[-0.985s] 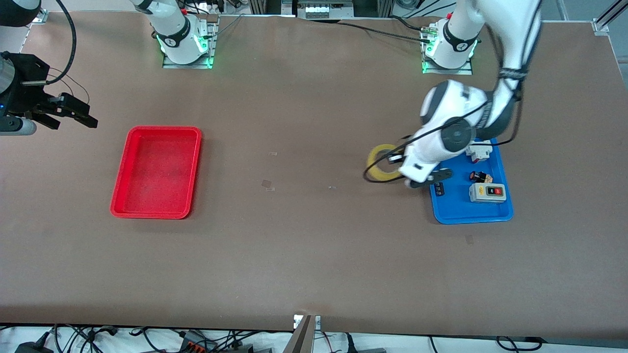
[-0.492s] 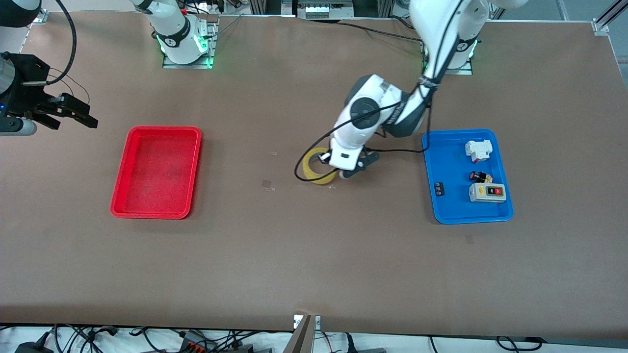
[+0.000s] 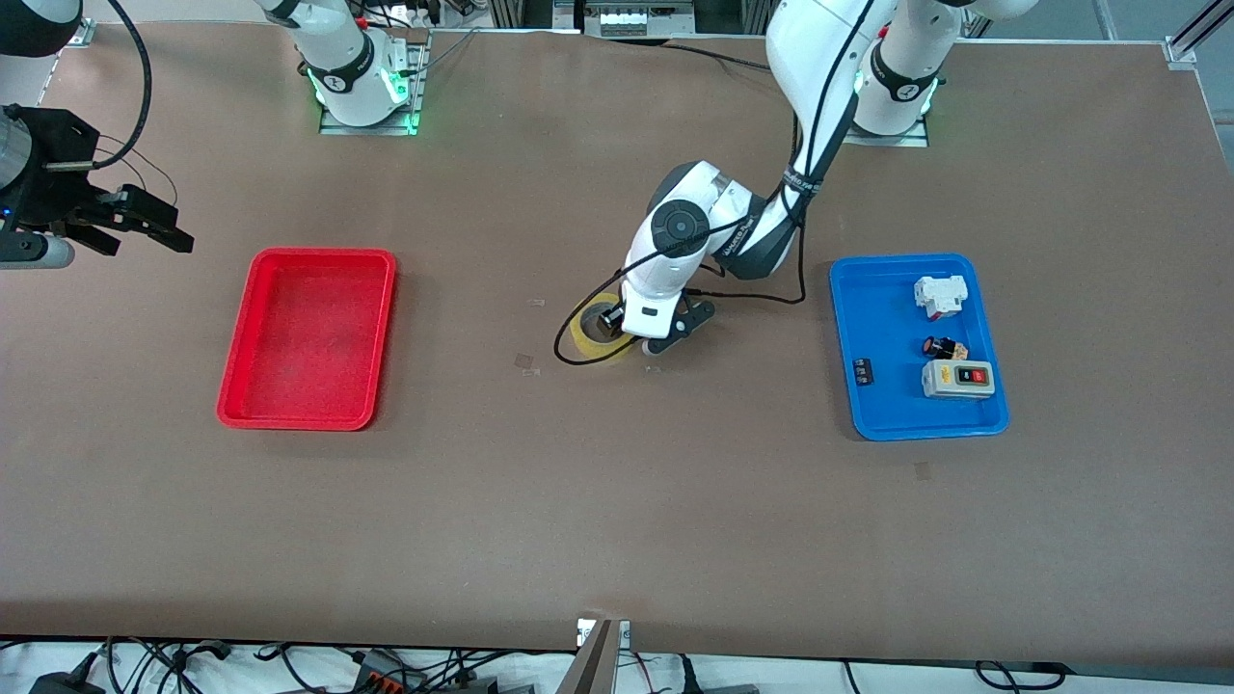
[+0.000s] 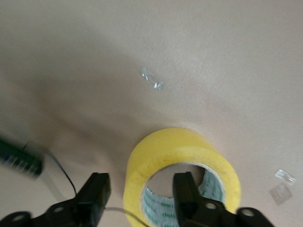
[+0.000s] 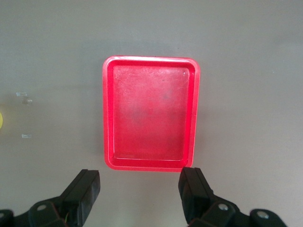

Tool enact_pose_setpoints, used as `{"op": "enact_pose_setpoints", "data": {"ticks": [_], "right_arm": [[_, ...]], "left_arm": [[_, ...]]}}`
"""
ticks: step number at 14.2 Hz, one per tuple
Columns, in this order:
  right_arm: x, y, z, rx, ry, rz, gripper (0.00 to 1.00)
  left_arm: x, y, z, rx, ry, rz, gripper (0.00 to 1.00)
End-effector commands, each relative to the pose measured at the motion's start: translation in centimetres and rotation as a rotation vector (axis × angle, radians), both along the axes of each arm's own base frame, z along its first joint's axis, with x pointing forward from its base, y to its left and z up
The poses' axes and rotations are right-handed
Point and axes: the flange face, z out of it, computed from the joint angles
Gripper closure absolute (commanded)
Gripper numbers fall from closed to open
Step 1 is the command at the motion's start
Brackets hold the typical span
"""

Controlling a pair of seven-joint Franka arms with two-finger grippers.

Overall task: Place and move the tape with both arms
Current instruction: 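Carry the tape roll off the blue tray and set it mid-table, then release the tape and raise the left gripper while the right gripper advances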

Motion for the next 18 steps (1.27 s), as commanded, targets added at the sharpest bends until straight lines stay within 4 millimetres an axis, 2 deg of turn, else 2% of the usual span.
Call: {"op": "enact_pose_setpoints", "data": {"ticks": [1,4,5,7,8,10,14,15,16,17,18], "right_arm": [[0.0,0.1,0.9,0.008,-0.019,-0.001,0.0],[0.6,0.6,-0.4,0.01,0.016,0.013,0.0],[1.6,1.9,-3.0,0.014,0.063,0.052,0.0],[2.3,2.7,-4.2,0.035,0.083,0.077,0.0],[2.6,4.1,-5.6,0.057,0.106,0.096,0.0],[3.0,9.7,-8.1,0.064,0.14,0.168,0.0],[4.0,19.7,-14.1,0.049,0.126,0.247,0.0],[3.8,22.2,-15.2,0.045,0.12,0.247,0.0],[3.6,24.9,-17.0,0.036,0.12,0.22,0.0],[3.5,26.6,-18.6,0.032,0.116,0.183,0.0],[3.0,29.5,-20.5,0.028,0.108,0.168,0.0]], "left_arm": [[1.4,3.3,8.9,0.024,-0.001,0.014,0.0],[2.4,8.1,15.2,0.132,-0.015,-0.023,0.0],[3.3,10.6,16.4,0.154,-0.01,-0.032,0.0],[4.8,15.4,18.1,0.16,0.024,-0.108,0.0],[5.4,18.2,19.1,0.158,0.045,-0.148,0.0],[6.0,23.5,21.4,0.146,0.078,-0.214,0.0],[6.2,32.3,25.0,0.101,0.111,-0.357,0.0],[6.1,35.5,27.2,0.082,0.087,-0.38,0.0],[5.8,37.1,28.5,0.068,0.068,-0.422,0.0],[5.5,38.4,29.9,0.058,0.042,-0.464,0.0],[4.9,40.1,31.7,0.054,0.006,-0.493,0.0]]}}
